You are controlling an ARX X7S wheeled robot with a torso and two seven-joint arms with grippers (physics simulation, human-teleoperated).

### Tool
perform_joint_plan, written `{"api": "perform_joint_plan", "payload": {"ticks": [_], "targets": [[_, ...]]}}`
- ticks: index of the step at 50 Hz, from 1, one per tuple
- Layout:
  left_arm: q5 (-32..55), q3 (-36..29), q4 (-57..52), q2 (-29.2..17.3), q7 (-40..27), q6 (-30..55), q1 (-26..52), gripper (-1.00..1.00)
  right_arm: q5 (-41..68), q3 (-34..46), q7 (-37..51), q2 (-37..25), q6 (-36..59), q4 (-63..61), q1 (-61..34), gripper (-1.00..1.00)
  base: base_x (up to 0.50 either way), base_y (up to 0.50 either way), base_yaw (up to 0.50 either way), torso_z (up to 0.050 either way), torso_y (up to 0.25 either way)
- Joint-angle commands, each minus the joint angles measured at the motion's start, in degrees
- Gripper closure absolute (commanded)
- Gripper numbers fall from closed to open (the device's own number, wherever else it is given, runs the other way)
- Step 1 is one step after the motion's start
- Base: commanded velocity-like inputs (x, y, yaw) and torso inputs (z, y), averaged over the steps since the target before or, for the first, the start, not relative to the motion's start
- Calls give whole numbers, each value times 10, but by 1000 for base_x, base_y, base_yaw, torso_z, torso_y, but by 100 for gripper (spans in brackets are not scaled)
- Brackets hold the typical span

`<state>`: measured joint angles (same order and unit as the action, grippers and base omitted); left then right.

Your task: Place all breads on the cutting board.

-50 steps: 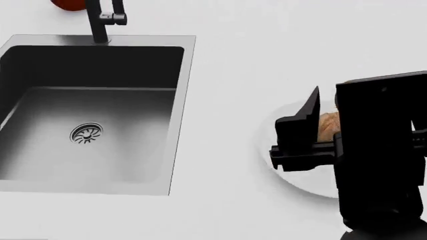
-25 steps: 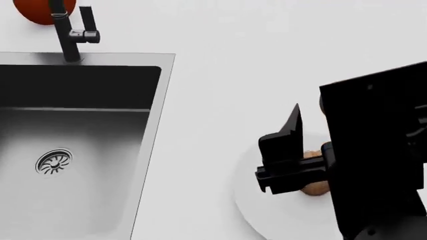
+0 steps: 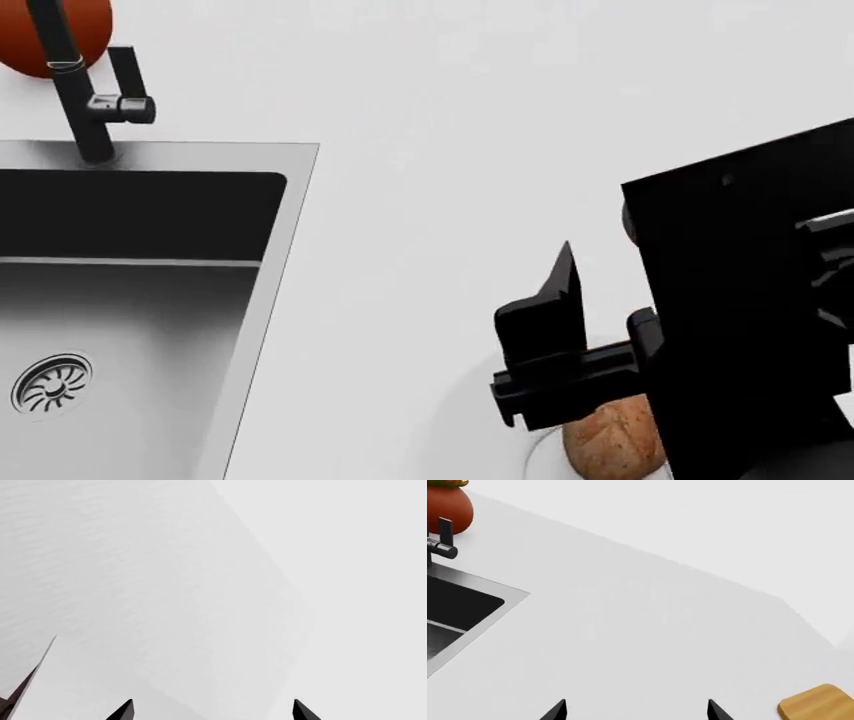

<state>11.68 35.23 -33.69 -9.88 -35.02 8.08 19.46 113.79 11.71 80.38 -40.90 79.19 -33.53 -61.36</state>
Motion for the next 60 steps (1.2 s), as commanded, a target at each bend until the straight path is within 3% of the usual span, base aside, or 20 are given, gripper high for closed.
{"api": "perform_joint_plan", "payload": {"ticks": [1, 4, 5, 6, 11, 13, 15, 18, 23, 34, 60], "targets": [[4, -4, -9, -6, -5, 10, 0, -100, 181, 74, 66, -42, -102, 2, -47, -100, 0, 0, 0, 0, 0], [2, -6, -15, -7, -8, 16, -1, -100, 246, 118, 88, -78, -148, 11, -79, -100, 0, 0, 0, 0, 0], [0, -4, 8, 7, 3, -29, -20, -100, 263, 116, 80, -82, -164, 10, -76, -100, 0, 0, 0, 0, 0], [2, -6, -11, -6, -7, 9, -4, -100, 273, 124, 82, -89, -167, 9, -86, -100, 0, 0, 0, 0, 0], [-1, -8, 2, 1, -2, -14, -16, -100, 344, 201, 89, -125, -191, 32, -149, -100, 0, 0, 0, 0, 0], [-2, -8, 9, 7, 1, -31, -25, -100, 368, 235, 89, -132, -190, 51, -179, -100, 0, 0, 0, 0, 0], [2, -12, -11, -12, -9, 18, -3, -100, 380, 276, 88, -135, -174, 62, -203, -100, 0, 0, 0, 0, 0], [-1, -11, -13, 4, -6, -10, -28, -100, 393, 341, 89, -137, -153, 70, -240, -100, 0, 0, 0, 0, 0], [2, -14, -39, 1, -14, 14, -29, -100, 392, 384, 81, -143, -143, 90, -268, -100, 0, 0, 0, 0, 0], [2, -18, -34, -4, -16, 11, -29, -100, 359, 411, 50, -138, -128, 125, -274, -100, 0, 0, 0, 0, 0], [6, -15, 42, -6, -2, -68, -32, -100, 117, 377, -104, -86, -74, 217, -169, -100, 0, 0, 0, 0, 0]]}}
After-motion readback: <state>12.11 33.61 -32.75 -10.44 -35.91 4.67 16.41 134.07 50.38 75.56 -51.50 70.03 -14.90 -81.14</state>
